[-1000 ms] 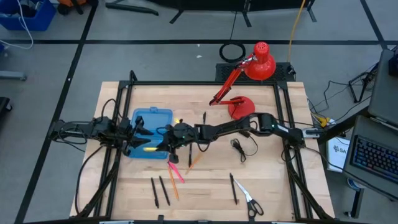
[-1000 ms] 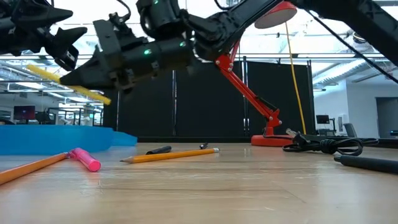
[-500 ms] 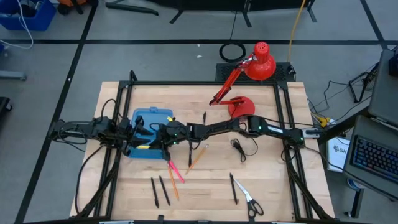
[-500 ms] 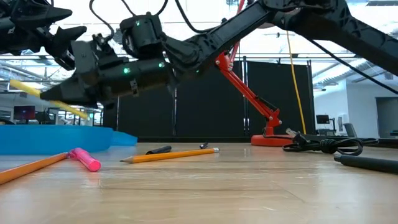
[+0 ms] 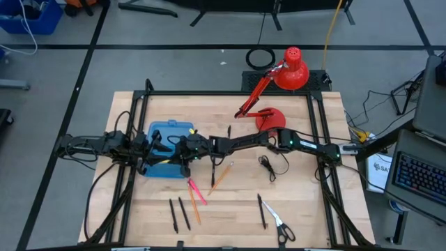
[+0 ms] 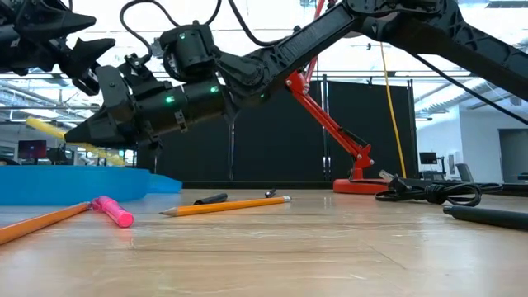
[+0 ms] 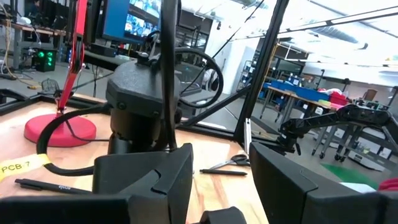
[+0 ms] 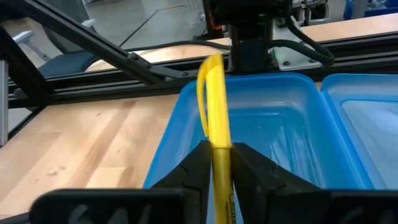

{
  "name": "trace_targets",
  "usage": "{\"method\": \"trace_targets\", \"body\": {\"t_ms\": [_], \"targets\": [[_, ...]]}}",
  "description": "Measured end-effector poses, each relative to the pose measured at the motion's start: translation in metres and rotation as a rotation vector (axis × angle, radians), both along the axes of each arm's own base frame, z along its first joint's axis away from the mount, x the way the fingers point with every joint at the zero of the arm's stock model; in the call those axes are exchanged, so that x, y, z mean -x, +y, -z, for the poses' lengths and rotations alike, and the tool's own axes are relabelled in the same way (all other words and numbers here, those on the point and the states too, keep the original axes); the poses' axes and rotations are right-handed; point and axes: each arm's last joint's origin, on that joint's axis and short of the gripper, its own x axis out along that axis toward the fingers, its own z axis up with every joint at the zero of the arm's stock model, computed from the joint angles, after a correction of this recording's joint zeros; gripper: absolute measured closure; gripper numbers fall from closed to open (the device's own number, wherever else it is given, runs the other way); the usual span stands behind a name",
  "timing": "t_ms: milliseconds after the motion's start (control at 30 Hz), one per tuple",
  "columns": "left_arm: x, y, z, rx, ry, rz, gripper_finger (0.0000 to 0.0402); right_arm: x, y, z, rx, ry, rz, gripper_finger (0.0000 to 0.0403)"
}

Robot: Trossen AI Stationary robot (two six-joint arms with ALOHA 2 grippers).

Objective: Pick & place school supplies into a supply box
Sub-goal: Put the yellow pen into the blue supply box, then put the black pen into the blue supply box

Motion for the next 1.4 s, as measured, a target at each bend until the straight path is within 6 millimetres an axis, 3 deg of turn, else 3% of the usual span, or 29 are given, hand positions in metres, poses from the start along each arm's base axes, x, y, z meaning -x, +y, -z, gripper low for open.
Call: {"method": "trace_targets", "body": {"t_ms": [367, 633, 767, 1033, 1267, 1400], "targets": [[0.0, 0.0, 0.0, 0.0, 0.001, 0.0, 0.024, 0.0, 0.006, 0.0, 0.009, 0.003, -0.013, 0.0351], [0.0, 0.0, -0.003, 0.055, -0.024, 0.002, 0.024, 0.004, 0.035, 0.006, 0.002, 0.076, -0.136, 0.0361], [0.001, 0.0, -0.005, 0.065, -0.036, 0.011, 0.024, 0.011, 0.048, -0.003, 0.001, 0.159, -0.195, 0.037], [0.0, 0.0, -0.005, 0.067, -0.038, -0.001, 0.024, 0.032, 0.084, -0.035, 0.067, 0.284, -0.288, 0.0397], [-0.004, 0.001, -0.001, 0.075, 0.013, -0.036, 0.024, 0.061, 0.101, -0.035, 0.232, 0.472, -0.227, 0.04], [-0.007, 0.001, 0.002, 0.071, 0.054, -0.039, 0.024, 0.084, 0.103, -0.037, 0.238, 0.532, -0.206, 0.0402]]}}
